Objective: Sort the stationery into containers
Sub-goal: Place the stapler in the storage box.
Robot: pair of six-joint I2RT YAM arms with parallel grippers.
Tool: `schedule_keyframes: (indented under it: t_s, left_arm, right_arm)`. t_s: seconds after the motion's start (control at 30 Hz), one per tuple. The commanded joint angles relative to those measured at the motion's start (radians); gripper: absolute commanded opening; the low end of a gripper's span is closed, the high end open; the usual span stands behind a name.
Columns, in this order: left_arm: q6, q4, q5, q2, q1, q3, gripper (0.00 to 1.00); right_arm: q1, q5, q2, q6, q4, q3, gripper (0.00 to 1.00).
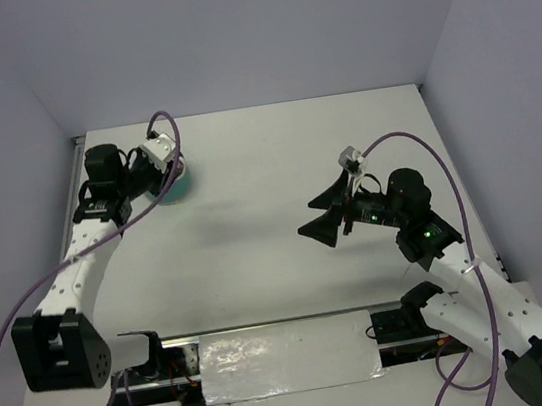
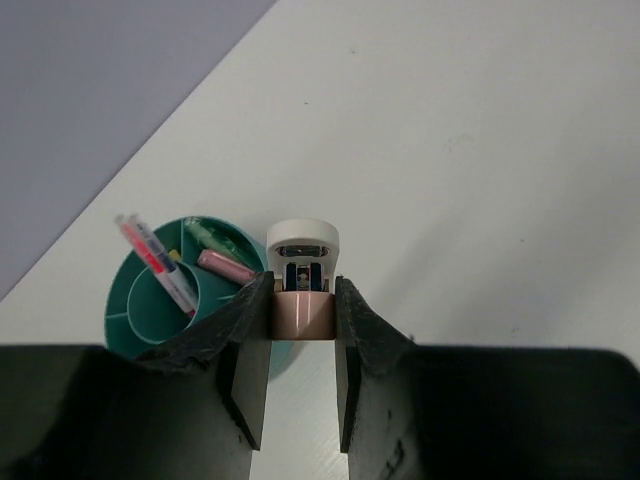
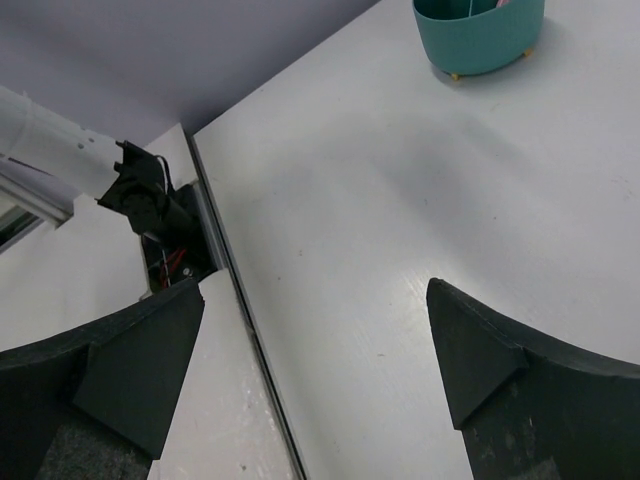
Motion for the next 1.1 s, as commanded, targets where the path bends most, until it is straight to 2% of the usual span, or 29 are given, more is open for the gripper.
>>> schedule_keyframes:
  t_s: [0.0,0.03,0.07,0.17,0.2,0.4,0.5,0.73,1.07]
  left_arm:
    - [0.155,-0.022,0.313,0.122,0.098,0.108,0.0]
    - [0.167,-0.043,0.432,0.156,0.156,0.13,0.0]
    - [0.185,-0.082,0.491,0.19,0.176,0.191,0.0]
    - [0.303,-0.258,0.581,0.317,0.216,0.291,0.0]
    - [0.345,-0.287,0.573,0.328,0.218,0.296,0.0]
    - [0.357,-0.234,0.503,0.373,0.222,0.264,0.0]
    - [0.373,-0.257,0.493,0.417,0.233,0.291,0.0]
    - [0.314,-0.136,0.467,0.439,0.261,0.267,0.02]
    - [0.296,-0.125,0.461,0.503,0.279,0.296,0.07]
  right_arm:
    - [-0.002,0.012,-0.011,0.038,0.055,-0.005,1.0]
    - [-0.001,0.006,-0.02,0.039,0.059,-0.01,1.0]
    - [-0.002,-0.001,-0.025,0.031,0.041,-0.01,1.0]
    - [-0.002,0.021,-0.042,0.037,0.033,-0.01,1.0]
    - [-0.004,0.01,-0.04,0.039,0.032,-0.008,1.0]
    - [-0.004,-0.036,-0.019,0.075,0.072,-0.014,1.0]
    - [-0.001,-0.031,-0.022,0.072,0.062,-0.013,1.0]
    - [-0.002,-0.047,-0.019,0.077,0.07,-0.02,1.0]
    - [-0.001,-0.051,-0.005,0.075,0.076,-0.019,1.0]
